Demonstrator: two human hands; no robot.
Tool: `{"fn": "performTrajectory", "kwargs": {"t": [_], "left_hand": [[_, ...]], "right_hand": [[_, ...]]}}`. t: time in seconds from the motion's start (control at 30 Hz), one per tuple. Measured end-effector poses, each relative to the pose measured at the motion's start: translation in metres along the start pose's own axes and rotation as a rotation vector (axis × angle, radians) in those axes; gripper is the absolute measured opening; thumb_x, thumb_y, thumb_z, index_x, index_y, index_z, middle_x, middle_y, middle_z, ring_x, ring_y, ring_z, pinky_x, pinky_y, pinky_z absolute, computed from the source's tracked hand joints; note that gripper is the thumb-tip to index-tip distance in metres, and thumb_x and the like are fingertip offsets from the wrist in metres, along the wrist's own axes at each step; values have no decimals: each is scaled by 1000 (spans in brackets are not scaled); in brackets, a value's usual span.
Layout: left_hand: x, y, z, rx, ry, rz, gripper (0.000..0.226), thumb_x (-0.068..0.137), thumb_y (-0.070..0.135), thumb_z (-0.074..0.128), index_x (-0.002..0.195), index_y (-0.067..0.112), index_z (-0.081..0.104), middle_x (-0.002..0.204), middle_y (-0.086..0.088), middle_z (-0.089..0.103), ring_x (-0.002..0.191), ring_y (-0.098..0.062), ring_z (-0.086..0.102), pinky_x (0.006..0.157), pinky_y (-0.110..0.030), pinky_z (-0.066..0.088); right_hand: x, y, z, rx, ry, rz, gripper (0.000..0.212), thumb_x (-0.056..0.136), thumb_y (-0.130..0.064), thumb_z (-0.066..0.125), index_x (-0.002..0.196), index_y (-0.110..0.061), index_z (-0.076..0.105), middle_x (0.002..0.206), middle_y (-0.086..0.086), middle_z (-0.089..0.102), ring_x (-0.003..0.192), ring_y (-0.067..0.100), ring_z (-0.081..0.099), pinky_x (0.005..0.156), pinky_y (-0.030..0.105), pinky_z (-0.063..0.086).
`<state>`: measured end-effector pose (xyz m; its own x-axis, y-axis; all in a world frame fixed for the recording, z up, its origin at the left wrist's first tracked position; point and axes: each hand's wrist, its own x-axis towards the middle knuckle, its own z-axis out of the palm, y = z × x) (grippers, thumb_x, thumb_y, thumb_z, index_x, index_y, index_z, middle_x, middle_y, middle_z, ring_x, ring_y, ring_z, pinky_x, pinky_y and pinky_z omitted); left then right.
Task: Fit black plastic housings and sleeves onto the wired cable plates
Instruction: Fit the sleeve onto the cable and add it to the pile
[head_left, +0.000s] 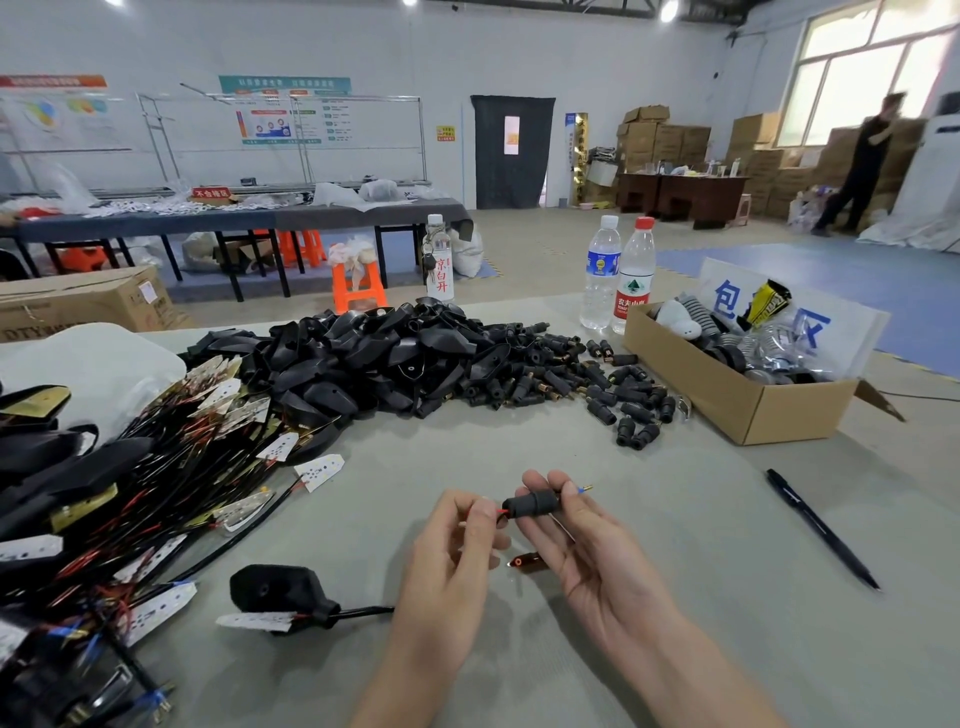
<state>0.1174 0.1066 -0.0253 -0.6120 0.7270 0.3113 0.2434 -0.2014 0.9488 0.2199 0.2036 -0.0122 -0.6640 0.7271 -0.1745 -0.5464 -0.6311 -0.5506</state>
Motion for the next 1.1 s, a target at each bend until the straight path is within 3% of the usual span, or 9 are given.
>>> {"fn": "performTrajectory", "kwargs": {"t": [0.07,0.17,0.37,0.5,0.57,0.7,0.9,0.97,1.1], "left_hand": [[0,0,0,-30,27,-1,27,98,51,46,84,33,61,89,2,72,81,-19,71,75,-31,57],[1,0,0,-55,44,-2,18,97,41,52,85,31,60,90,0,72,77,-22,73,71,-28,57],[2,-6,1,40,-5,18,11,88,46,58,85,35,60,74,-1,70,74,-17,71,73,-47,56],[1,-7,1,9,6,38,14,92,47,52,88,37,60,84,3,71,66,-14,67,63,-26,53],[0,-6,1,-17,-3,25,16,94,46,50,87,35,60,84,1,71,62,-14,62,59,-23,49],[2,-7,0,48,7,14,16,98,41,55,84,33,58,75,-1,67,52,-13,56,53,-23,45],[2,-11,-2,264,62,59,20,91,52,56,89,32,58,50,7,47,48,-10,41,51,-29,35],[1,-10,-3,377,89,124,28,87,63,47,90,37,58,58,14,53,52,-5,45,52,-26,36],[-4,-2,-4,539,132,177,21,90,64,38,100,49,49,96,34,60,81,2,58,67,-24,47]], "right_hand": [[0,0,0,10,5,2,23,99,-10,50,116,2,59,114,18,72,103,30,71,70,35,62],[0,0,0,24,2,8,24,98,-10,50,116,3,59,115,19,71,104,31,71,70,35,62],[0,4,-2,34,-7,28,23,98,-11,51,113,1,61,116,19,71,104,30,71,68,33,61],[1,4,-2,29,-11,21,26,93,-13,55,113,2,61,116,20,71,103,30,71,69,32,61],[2,4,-2,27,-3,18,27,91,-14,56,113,1,61,116,20,71,103,30,71,68,32,61],[3,5,-3,38,2,29,23,98,-13,51,114,1,60,114,20,71,101,30,72,66,32,61],[2,5,-2,33,18,35,22,100,-13,49,112,0,61,112,19,72,99,28,73,64,31,61],[2,5,-2,20,28,26,22,100,-13,50,113,1,62,112,19,72,100,28,72,65,31,61],[2,3,-3,5,35,10,23,100,-13,50,113,2,62,112,19,72,99,29,73,65,30,61]]}}
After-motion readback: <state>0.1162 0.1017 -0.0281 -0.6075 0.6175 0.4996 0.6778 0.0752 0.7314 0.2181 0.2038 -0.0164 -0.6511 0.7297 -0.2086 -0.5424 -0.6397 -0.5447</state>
